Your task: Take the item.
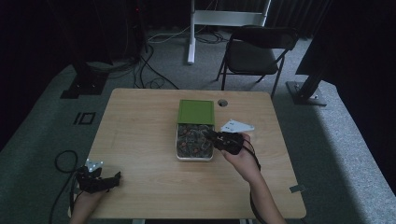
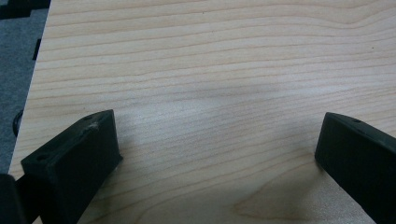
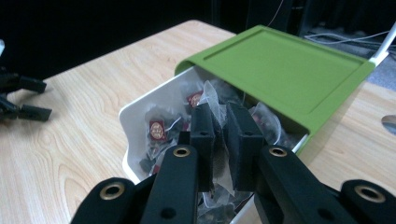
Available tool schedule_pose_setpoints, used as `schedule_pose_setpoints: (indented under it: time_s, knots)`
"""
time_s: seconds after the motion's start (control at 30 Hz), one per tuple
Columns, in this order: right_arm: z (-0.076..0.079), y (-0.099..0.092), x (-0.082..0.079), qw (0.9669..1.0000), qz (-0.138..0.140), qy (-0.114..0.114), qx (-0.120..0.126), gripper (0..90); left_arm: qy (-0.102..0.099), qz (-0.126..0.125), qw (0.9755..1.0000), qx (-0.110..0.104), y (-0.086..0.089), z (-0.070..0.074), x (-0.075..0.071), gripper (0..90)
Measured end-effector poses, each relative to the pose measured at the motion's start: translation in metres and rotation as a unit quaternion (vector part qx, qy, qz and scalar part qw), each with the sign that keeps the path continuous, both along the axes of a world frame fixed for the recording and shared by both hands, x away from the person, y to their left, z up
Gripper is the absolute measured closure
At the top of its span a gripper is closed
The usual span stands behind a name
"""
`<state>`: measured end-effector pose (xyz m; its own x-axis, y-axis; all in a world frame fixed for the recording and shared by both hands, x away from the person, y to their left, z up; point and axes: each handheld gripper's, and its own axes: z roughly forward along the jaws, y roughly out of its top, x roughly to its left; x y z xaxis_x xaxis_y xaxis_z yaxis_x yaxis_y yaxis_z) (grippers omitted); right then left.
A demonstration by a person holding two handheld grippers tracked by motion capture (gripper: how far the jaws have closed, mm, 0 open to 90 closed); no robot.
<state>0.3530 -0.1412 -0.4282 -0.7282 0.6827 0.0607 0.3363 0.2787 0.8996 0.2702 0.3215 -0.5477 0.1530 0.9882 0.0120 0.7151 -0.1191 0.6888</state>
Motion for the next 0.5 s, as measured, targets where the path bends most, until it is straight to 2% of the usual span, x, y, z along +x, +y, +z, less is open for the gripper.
schedule_pose_setpoints:
  time_s: [0.27, 0.5]
  knots:
    - [0.013, -0.008, -0.002, 0.9999, -0.003, -0.010, 0.012, 82.4, 0.000, 0.000, 1.0000, 0.000, 0.000, 0.000, 0.000, 0.2]
    - [0.016, -0.015, -0.002, 0.9997, -0.009, -0.012, 0.020, 82.4, 0.000, 0.000, 1.0000, 0.000, 0.000, 0.000, 0.000, 0.2]
